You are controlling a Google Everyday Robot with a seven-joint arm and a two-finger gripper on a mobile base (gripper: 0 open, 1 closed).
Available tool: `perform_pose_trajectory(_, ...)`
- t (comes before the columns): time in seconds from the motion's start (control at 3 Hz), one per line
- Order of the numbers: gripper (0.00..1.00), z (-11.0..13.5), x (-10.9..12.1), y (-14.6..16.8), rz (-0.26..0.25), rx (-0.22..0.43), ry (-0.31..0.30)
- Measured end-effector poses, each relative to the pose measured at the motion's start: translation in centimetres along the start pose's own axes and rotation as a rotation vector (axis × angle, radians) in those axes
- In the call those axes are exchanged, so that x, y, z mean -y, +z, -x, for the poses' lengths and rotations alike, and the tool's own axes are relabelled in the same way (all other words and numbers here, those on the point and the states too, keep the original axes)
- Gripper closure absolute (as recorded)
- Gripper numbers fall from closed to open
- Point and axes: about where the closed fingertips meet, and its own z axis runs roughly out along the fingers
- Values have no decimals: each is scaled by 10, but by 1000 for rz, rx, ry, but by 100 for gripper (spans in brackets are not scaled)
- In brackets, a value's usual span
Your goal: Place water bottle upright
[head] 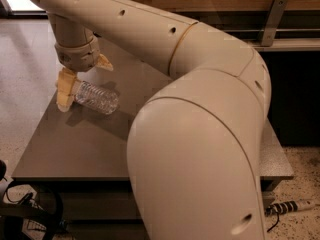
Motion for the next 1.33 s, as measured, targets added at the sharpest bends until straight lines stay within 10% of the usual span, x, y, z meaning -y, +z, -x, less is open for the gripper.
perform_pose_trajectory(1.33, 95, 14, 2, 14, -24, 27, 7)
